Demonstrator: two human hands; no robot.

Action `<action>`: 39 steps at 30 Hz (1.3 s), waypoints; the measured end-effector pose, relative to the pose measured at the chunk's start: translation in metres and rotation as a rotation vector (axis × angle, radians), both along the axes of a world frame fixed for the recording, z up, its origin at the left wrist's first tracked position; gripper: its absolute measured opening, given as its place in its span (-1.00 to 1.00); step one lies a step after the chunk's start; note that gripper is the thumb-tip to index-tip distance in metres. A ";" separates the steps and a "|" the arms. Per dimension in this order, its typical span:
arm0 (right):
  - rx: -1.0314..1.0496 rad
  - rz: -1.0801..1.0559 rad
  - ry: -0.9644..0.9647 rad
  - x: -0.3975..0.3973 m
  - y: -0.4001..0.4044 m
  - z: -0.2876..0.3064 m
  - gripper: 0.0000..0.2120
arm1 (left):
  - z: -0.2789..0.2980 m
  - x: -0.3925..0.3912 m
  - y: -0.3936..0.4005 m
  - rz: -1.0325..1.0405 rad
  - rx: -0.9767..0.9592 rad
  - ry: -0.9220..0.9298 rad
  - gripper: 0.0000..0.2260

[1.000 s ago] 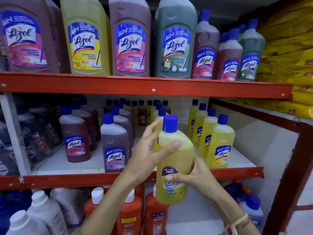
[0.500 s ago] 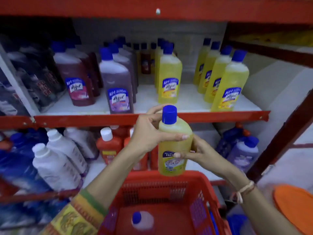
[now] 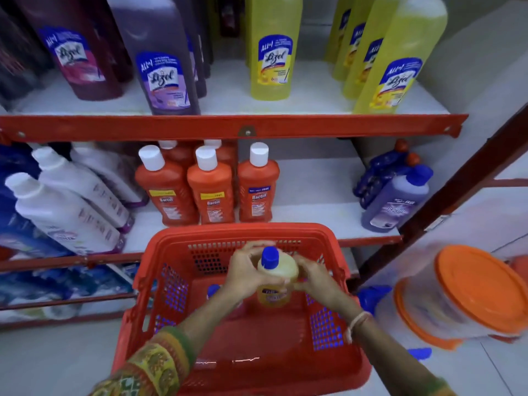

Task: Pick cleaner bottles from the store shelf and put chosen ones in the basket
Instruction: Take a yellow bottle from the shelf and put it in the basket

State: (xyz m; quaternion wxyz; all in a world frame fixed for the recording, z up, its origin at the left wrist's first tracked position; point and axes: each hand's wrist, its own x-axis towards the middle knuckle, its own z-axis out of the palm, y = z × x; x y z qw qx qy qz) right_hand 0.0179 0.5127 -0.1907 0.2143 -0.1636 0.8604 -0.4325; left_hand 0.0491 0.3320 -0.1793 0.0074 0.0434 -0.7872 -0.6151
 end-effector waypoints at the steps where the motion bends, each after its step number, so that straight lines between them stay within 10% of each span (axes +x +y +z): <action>1: 0.045 0.018 -0.015 0.005 0.000 -0.008 -0.31 | -0.016 0.006 0.001 0.010 0.025 -0.026 -0.50; 24: 0.429 0.079 -0.132 0.045 -0.007 -0.098 -0.40 | -0.098 0.057 0.007 -0.143 -0.099 -0.254 -0.42; 32: 0.519 0.365 0.032 0.019 0.002 -0.052 -0.61 | -0.071 0.050 -0.014 -0.371 -0.690 -0.221 -0.50; 39: 0.120 0.223 0.195 -0.019 0.008 0.057 -0.65 | 0.012 0.018 -0.028 -0.180 -0.626 0.081 -0.56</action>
